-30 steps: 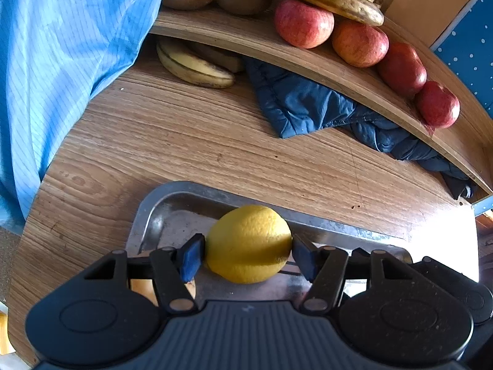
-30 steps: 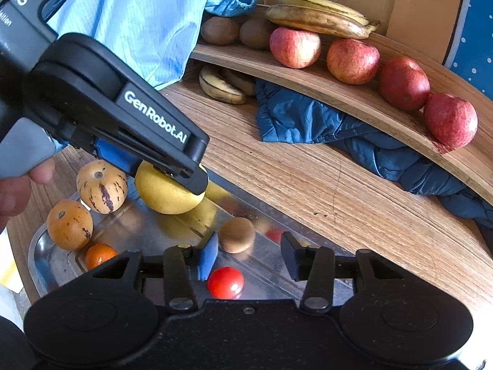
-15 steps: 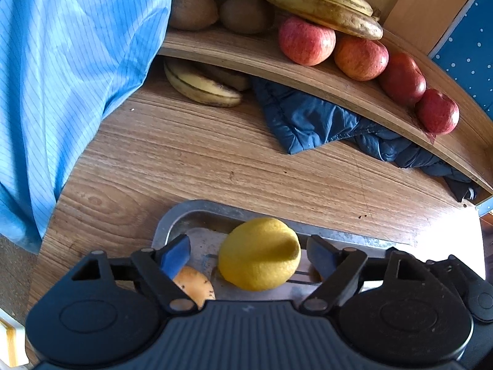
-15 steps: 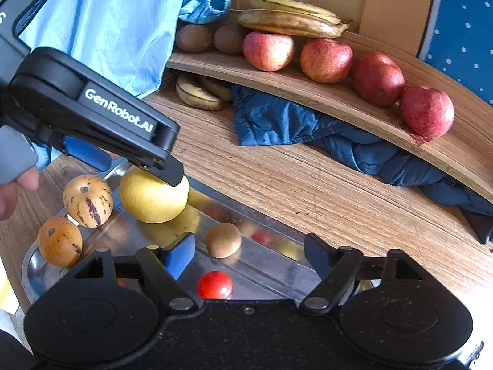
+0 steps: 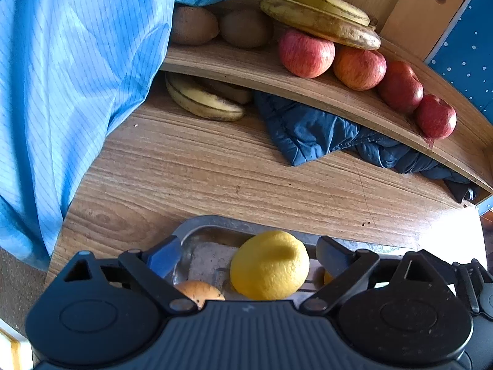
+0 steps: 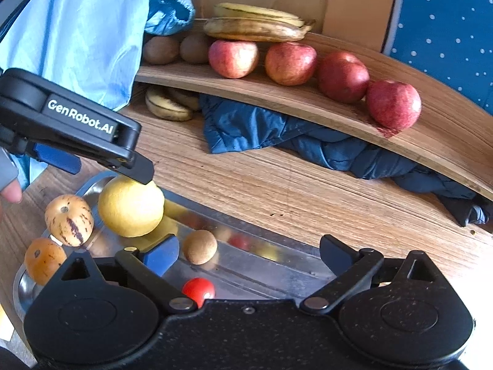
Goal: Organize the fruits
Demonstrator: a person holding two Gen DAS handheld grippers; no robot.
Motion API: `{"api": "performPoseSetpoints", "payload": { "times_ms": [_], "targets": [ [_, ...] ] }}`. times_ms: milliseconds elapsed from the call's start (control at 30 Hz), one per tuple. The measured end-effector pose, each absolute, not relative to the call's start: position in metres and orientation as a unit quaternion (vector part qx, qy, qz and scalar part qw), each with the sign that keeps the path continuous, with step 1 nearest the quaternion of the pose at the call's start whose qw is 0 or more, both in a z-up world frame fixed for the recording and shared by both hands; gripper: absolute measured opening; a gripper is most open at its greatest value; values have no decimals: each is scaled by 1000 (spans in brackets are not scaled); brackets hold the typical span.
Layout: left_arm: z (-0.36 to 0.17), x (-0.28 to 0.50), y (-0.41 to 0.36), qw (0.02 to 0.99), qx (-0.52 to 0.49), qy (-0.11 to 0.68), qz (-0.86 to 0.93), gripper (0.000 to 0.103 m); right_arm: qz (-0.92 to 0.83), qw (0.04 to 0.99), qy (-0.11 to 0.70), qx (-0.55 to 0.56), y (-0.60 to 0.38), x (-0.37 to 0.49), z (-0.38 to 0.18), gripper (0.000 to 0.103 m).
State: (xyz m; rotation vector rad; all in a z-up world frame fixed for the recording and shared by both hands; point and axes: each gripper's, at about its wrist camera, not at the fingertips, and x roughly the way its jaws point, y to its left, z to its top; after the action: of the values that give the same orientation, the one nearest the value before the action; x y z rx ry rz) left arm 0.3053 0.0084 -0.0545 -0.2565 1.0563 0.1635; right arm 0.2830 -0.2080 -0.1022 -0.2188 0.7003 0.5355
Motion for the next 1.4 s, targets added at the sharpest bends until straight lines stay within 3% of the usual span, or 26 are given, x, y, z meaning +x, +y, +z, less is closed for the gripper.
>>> {"api": "performPoseSetpoints", "payload": {
  "times_ms": [267, 1400],
  "targets": [
    [-54, 306, 11, 858, -118, 495, 74, 100, 240, 905, 335, -100, -209, 283, -99, 102],
    [-37, 279, 29, 890, -63, 451, 17, 102, 143, 935, 318, -69, -201, 240, -81, 102]
  ]
}}
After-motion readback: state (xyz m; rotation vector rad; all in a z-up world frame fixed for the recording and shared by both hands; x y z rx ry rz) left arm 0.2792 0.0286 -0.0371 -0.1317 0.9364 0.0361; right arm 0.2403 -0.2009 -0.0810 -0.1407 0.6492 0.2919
